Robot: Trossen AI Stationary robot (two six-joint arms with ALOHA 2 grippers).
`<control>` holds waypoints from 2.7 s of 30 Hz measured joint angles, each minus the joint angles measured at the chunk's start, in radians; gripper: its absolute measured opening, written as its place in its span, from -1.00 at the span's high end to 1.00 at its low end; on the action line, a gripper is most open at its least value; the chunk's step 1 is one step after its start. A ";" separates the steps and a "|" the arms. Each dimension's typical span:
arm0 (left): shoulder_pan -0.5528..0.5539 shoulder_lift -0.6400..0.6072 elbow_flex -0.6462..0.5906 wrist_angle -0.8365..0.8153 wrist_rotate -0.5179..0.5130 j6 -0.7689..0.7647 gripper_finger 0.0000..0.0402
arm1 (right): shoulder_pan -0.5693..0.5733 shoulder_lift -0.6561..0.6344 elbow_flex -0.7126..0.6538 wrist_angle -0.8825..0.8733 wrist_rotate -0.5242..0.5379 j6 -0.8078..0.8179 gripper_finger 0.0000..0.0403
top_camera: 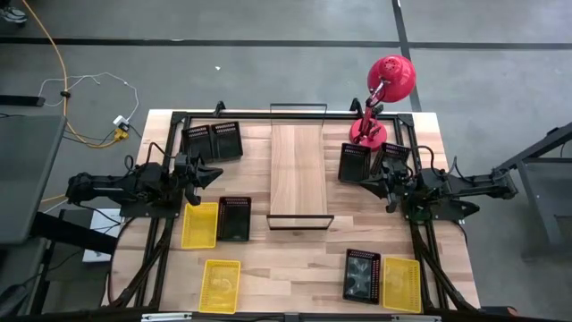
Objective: Stack baskets on shelf by color
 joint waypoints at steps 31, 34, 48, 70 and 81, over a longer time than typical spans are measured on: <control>0.000 0.000 0.000 0.000 0.000 0.000 0.98 | 0.000 0.000 0.000 0.000 0.000 0.000 1.00; 0.000 0.000 0.000 0.000 0.000 0.000 0.98 | 0.000 0.000 0.000 0.000 0.000 0.000 1.00; 0.000 0.000 0.000 0.000 0.000 0.000 0.98 | 0.000 0.000 0.000 0.000 0.008 0.000 1.00; 0.000 0.000 0.000 0.000 0.000 0.000 0.98 | 0.000 0.016 0.004 0.416 0.108 0.542 1.00; 0.000 0.000 0.000 0.000 0.000 0.000 0.98 | 0.001 0.400 0.430 -0.104 -0.104 0.399 1.00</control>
